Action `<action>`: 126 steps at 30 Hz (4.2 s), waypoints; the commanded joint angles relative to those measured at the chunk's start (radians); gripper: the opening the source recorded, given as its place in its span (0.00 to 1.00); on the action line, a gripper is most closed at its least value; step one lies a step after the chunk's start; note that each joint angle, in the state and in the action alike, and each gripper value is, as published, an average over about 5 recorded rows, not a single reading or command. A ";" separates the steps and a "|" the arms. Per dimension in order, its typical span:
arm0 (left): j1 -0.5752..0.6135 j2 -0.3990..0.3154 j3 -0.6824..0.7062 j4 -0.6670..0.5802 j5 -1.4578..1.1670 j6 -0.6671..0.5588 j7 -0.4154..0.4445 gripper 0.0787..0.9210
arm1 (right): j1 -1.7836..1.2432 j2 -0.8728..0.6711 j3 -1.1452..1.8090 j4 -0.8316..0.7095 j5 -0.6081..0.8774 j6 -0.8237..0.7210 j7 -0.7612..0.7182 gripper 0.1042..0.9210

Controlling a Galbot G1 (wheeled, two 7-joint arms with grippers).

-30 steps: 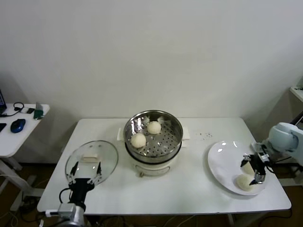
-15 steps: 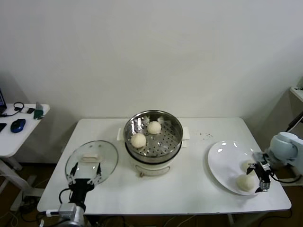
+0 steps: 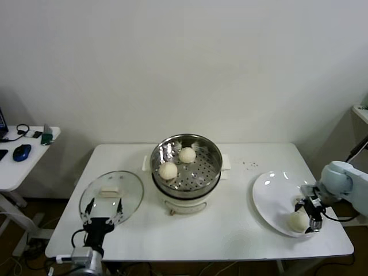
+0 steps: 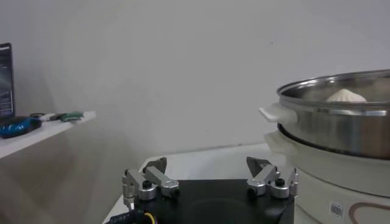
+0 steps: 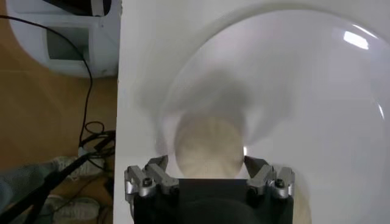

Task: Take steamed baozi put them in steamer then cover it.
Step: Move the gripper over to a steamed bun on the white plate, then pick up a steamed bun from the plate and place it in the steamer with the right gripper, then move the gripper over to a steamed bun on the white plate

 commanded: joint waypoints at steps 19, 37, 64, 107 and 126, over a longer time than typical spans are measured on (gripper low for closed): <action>0.008 0.003 -0.002 -0.009 -0.003 0.002 -0.003 0.88 | 0.322 0.047 -0.234 0.010 0.043 0.174 -0.031 0.67; 0.020 0.023 0.024 -0.033 0.002 0.009 0.000 0.88 | 0.882 0.480 -0.447 0.108 0.101 0.566 -0.114 0.68; 0.040 0.020 0.016 -0.062 -0.016 0.014 0.001 0.88 | 0.482 0.932 -0.293 -0.076 -0.197 0.711 -0.115 0.69; 0.038 0.030 -0.001 -0.039 -0.028 -0.008 0.004 0.88 | 0.786 0.530 -0.459 -0.088 0.175 0.379 0.140 0.88; 0.044 0.047 -0.006 -0.049 -0.048 -0.001 0.007 0.88 | 0.297 0.002 -0.179 -0.011 0.089 -0.112 0.103 0.88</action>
